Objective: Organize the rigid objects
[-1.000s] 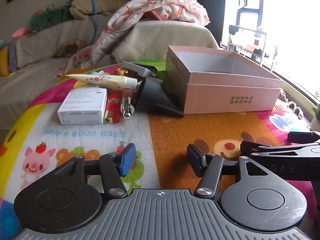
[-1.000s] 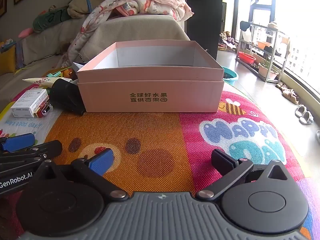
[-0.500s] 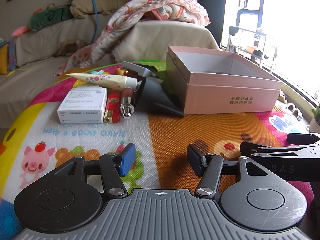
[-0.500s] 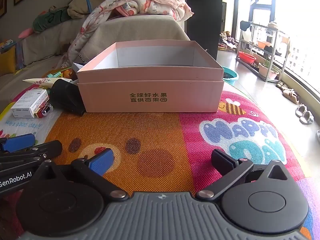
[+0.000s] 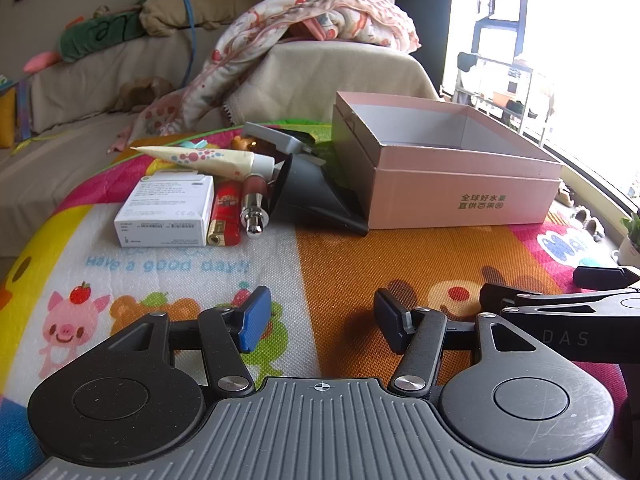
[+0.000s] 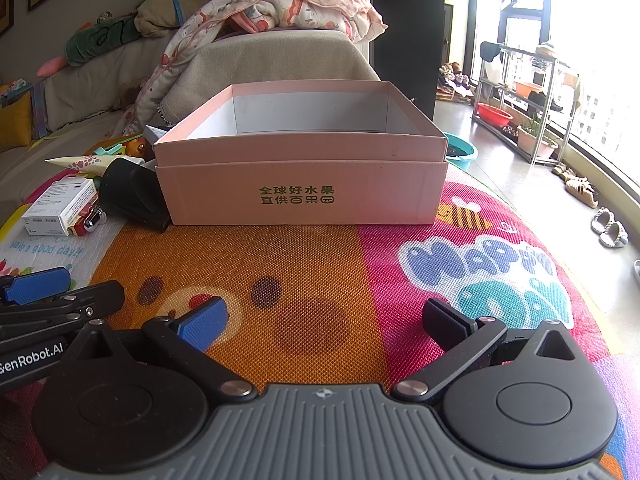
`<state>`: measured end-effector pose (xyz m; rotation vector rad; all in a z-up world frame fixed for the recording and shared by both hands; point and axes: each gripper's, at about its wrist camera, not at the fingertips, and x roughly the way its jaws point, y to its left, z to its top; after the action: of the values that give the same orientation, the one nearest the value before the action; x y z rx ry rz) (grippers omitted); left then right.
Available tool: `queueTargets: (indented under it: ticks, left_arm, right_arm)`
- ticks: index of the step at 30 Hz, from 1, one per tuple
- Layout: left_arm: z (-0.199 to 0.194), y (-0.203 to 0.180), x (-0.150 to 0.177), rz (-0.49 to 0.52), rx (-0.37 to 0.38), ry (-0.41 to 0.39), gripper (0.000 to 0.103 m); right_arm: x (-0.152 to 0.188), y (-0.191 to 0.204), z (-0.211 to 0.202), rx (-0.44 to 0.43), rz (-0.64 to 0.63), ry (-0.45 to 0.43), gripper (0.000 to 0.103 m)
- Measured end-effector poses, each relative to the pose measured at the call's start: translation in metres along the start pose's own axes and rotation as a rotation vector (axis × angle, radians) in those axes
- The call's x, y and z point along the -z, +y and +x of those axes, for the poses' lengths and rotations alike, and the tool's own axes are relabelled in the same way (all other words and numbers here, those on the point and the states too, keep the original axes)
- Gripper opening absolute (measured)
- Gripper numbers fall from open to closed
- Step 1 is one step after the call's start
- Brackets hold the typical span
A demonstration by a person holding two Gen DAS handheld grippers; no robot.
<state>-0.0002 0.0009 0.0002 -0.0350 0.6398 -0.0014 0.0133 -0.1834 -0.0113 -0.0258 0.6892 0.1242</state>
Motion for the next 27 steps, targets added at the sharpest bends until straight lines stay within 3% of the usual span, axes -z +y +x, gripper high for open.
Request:
queueTargets:
  ticks: [27]
  left_arm:
    - [-0.0007,-0.0026,-0.0011,0.017,-0.014,0.002,0.063]
  right_arm:
    - [-0.0008,-0.0001,0.0004,0.0,0.0,0.0,0.103]
